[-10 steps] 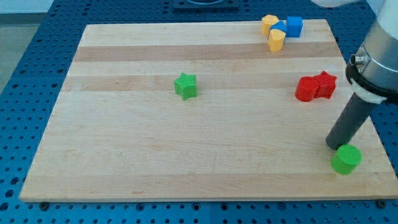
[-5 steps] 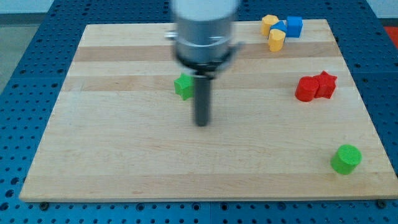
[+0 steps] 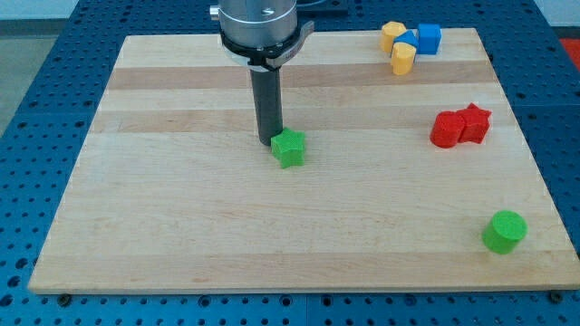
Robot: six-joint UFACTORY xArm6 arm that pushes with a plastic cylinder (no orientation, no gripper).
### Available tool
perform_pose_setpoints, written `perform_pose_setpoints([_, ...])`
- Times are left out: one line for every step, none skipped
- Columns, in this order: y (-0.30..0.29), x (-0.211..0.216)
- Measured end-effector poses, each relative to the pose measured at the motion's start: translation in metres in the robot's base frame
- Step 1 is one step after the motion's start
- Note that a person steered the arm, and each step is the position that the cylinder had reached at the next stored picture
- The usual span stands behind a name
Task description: Move the green star close to the green circle
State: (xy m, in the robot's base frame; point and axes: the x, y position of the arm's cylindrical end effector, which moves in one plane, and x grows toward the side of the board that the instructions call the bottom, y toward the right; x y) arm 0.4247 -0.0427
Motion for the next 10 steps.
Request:
perform_pose_setpoints([0.023,0.016])
perform_pose_setpoints([0.04,0.052])
perform_pose_setpoints([0.046,0.066])
perform_pose_setpoints([0.076,0.07])
perform_pose_setpoints([0.116,0.097])
perform_pose_setpoints([0.137,0.12])
perform_pose_setpoints([0.149,0.121])
perform_pose_setpoints([0.178,0.121])
perform_pose_setpoints([0.182,0.121])
perform_pose_setpoints([0.142,0.097])
